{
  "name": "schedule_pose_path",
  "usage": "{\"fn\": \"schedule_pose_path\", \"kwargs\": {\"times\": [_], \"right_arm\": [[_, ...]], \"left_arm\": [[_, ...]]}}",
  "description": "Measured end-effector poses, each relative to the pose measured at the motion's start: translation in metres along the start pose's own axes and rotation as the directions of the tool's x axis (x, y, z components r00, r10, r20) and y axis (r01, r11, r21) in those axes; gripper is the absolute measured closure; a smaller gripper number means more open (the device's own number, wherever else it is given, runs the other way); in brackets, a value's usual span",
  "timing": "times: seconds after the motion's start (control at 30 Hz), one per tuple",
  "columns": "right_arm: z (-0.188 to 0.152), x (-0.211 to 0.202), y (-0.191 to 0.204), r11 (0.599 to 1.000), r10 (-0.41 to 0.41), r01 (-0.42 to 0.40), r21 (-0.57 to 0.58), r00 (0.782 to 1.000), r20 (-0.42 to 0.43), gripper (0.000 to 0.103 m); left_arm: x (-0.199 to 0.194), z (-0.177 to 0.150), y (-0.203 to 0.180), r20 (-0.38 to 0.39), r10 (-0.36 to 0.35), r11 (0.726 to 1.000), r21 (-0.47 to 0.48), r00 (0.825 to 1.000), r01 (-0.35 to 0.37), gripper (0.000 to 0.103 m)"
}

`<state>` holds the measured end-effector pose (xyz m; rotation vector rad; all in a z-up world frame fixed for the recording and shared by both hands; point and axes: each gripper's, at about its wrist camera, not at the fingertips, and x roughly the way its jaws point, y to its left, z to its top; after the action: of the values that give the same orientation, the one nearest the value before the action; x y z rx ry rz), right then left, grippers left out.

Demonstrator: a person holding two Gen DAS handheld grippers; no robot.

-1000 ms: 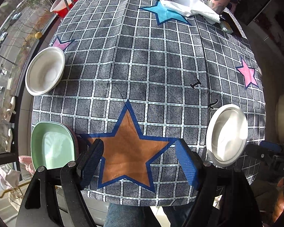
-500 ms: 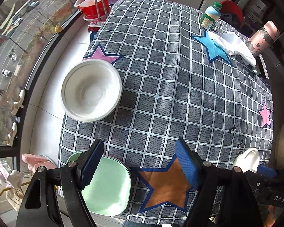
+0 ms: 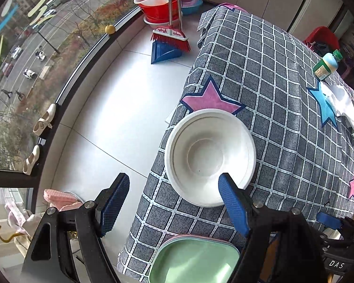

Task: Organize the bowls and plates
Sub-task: 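Grasp the white bowl rim with the left tool and lift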

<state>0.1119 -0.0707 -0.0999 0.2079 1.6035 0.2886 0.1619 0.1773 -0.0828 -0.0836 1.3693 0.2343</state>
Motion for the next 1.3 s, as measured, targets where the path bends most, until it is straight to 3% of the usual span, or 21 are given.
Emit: {"fn": "schedule_pose_path", "kwargs": {"times": [0.17, 0.37, 0.53, 0.77, 0.8, 0.93, 1.03, 1.3], "right_arm": [[0.032, 0.023, 0.032, 1.000, -0.003, 0.002, -0.022, 1.000, -0.014, 0.017], [0.062, 0.048, 0.059, 0.999, -0.008, 0.008, -0.036, 1.000, -0.020, 0.017], [0.071, 0.071, 0.073, 0.998, -0.014, 0.012, -0.057, 0.999, -0.037, 0.017], [0.071, 0.090, 0.084, 0.996, -0.015, 0.013, -0.083, 0.999, -0.031, 0.017], [0.071, 0.091, 0.085, 0.996, -0.015, 0.012, -0.084, 1.000, -0.027, 0.020], [0.068, 0.103, 0.097, 0.996, 0.019, -0.023, -0.087, 0.999, -0.048, 0.063], [0.064, 0.107, 0.103, 0.995, 0.053, -0.057, -0.077, 0.997, -0.060, 0.080], [0.041, 0.105, 0.087, 0.997, 0.046, -0.049, -0.052, 0.996, -0.071, 0.081]], "left_arm": [[0.024, 0.020, 0.019, -0.027, 0.003, 1.000, -0.022, 1.000, -0.004, 0.022], [0.057, 0.032, 0.010, -0.067, 0.030, 0.998, 0.065, 0.997, -0.025, 0.022], [0.075, 0.033, -0.002, -0.070, 0.087, 0.984, 0.164, 0.994, -0.075, 0.022], [0.098, 0.039, 0.003, -0.117, 0.118, 0.981, 0.165, 0.986, -0.098, 0.024], [0.100, 0.039, 0.001, -0.126, 0.104, 0.982, 0.170, 0.987, -0.082, 0.031], [0.109, 0.036, -0.014, -0.172, 0.053, 0.976, 0.217, 0.984, -0.014, 0.064], [0.109, 0.033, -0.023, -0.175, 0.046, 0.973, 0.229, 0.983, -0.005, 0.065], [0.102, 0.016, -0.050, -0.196, 0.029, 0.954, 0.299, 0.980, 0.032, 0.065]]}}
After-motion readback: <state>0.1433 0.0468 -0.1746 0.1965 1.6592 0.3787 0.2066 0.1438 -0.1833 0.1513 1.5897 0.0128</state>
